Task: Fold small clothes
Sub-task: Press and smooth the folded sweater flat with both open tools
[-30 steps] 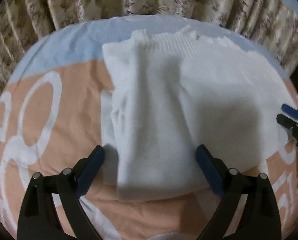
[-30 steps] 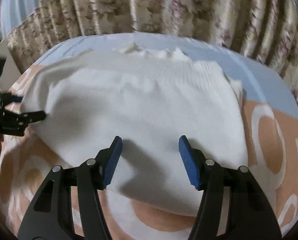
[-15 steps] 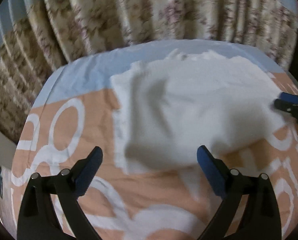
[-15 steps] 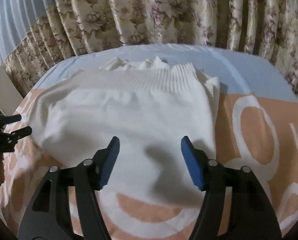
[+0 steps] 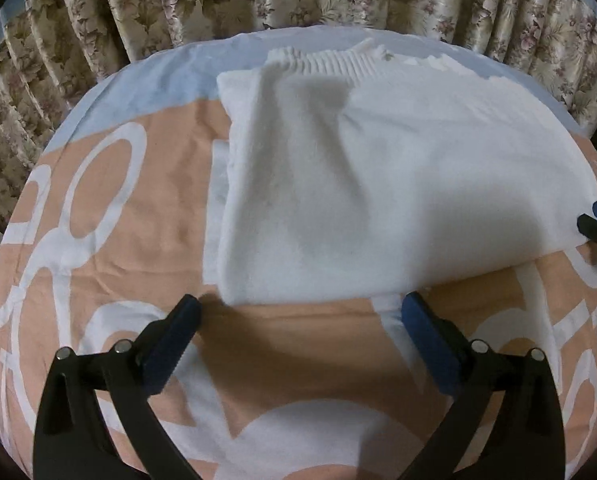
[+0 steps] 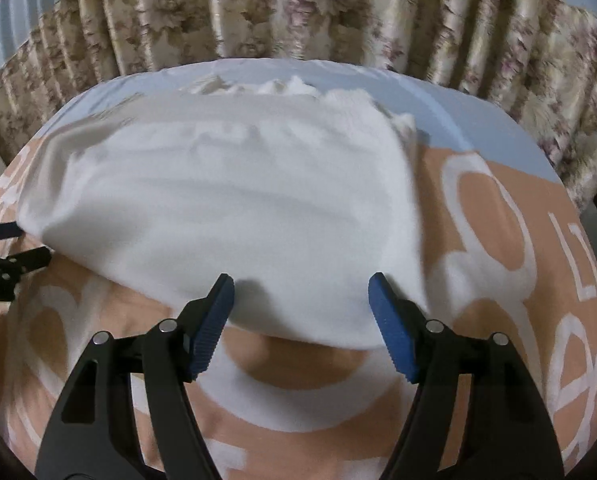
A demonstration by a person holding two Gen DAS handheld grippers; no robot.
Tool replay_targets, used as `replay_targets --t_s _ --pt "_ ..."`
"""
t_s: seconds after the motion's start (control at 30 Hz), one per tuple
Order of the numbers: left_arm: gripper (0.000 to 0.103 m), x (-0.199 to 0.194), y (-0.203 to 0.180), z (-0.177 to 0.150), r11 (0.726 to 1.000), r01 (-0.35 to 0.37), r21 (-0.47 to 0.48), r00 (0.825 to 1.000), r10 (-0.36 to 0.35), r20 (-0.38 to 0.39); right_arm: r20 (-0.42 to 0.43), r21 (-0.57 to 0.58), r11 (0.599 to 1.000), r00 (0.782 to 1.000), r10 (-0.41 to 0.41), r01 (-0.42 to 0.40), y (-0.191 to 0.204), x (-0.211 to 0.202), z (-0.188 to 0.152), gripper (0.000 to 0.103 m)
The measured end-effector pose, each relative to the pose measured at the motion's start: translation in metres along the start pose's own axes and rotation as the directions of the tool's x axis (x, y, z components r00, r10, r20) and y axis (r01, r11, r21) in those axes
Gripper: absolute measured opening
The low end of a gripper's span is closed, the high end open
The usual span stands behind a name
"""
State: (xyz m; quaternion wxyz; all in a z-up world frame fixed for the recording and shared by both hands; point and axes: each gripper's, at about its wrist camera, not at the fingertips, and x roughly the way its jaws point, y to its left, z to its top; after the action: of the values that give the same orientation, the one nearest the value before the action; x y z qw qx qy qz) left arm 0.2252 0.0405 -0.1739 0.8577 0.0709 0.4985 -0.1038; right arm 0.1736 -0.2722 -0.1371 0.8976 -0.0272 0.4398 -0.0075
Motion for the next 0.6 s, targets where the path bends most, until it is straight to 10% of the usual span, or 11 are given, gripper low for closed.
replay_targets --t_s 0.37,0.6 --pt "0.101 -0.036 0.003 0.011 0.999 -0.035 -0.005 0.999 0.035 0.034 -0.025 0.074 0.99 0.992 0.124 -0.122 -0.023 -0.006 0.007 0.074" --pt "0.101 -0.064 -0.015 0.051 0.999 -0.041 -0.009 0.994 0.041 0.097 0.052 0.077 0.987 0.989 0.141 -0.144 -0.023 -0.033 0.039 0.097"
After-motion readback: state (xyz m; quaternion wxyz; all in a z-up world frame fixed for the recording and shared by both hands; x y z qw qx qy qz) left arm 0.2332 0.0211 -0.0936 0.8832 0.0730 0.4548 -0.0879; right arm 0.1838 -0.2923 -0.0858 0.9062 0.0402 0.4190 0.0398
